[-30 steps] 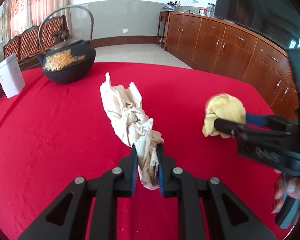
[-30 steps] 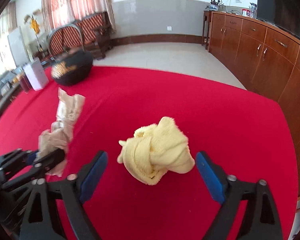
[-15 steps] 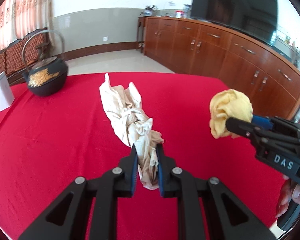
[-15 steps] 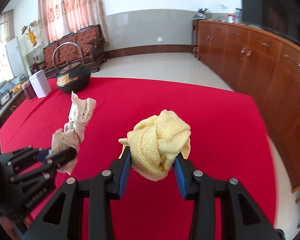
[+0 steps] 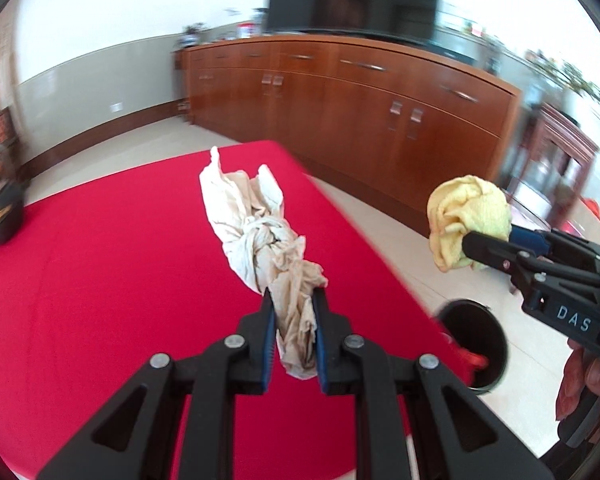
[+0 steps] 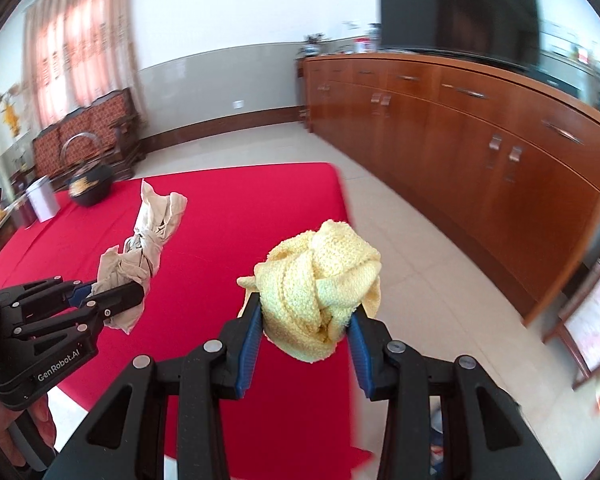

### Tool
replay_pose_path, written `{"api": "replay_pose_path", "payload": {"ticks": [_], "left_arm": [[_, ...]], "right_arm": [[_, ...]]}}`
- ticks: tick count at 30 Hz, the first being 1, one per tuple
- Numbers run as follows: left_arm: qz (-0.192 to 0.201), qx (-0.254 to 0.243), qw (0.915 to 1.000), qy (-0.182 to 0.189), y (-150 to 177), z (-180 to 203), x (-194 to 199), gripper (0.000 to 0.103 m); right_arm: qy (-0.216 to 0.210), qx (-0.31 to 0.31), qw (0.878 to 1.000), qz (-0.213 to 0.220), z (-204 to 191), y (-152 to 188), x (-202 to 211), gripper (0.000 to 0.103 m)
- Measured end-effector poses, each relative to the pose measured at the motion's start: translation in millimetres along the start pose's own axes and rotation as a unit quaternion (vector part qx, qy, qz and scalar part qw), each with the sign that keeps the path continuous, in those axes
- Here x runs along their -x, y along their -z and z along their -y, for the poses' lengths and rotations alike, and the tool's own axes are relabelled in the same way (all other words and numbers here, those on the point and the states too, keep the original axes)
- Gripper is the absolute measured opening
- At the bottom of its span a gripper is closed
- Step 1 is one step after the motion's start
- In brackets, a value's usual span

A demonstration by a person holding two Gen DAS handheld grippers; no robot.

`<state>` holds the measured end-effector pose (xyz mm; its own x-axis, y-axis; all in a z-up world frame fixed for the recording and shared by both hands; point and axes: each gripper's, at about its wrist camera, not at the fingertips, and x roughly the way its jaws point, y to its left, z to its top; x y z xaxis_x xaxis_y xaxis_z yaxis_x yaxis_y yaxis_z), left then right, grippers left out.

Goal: Collect trash
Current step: 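Carry the beige cloth and yellow towel over the black bin with both tools, then open both tools to drop the cloth and towel into the bin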

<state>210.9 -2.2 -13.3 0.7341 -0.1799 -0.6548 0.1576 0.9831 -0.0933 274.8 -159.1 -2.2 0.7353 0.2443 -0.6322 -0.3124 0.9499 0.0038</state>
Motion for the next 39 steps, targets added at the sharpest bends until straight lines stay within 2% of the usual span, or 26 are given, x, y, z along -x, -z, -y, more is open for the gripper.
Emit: {"api": "replay_pose_path", "payload": {"ticks": [6, 10, 16, 21, 27, 39], "left_arm": [[-0.019, -0.055, 0.9967, 0.057, 0, 83, -20, 0.018], [-0.043, -0.089, 0.9902, 0.099, 8, 136, -39, 0.018], [-0.076, -0.123, 0.9799, 0.138, 26, 193, -61, 0.018], [-0.103, -0.133, 0.9716, 0.166, 42, 216, -77, 0.018], [-0.143, -0.152, 0.9598, 0.188, 63, 242, -108, 0.018], [-0.211, -0.158, 0.9436, 0.2, 94, 266, -177, 0.018]], "right_arm": [[0.057, -0.041, 0.998, -0.01, 92, 45, 43, 0.042], [0.087, -0.063, 0.994, -0.026, 144, 79, 62, 0.042], [0.116, -0.099, 0.987, -0.049, 207, 130, 78, 0.043], [0.12, -0.102, 0.985, -0.074, 236, 161, 72, 0.042], [0.12, -0.092, 0.983, -0.107, 260, 184, 47, 0.043], [0.097, -0.035, 0.975, -0.198, 287, 240, -17, 0.043]]}}
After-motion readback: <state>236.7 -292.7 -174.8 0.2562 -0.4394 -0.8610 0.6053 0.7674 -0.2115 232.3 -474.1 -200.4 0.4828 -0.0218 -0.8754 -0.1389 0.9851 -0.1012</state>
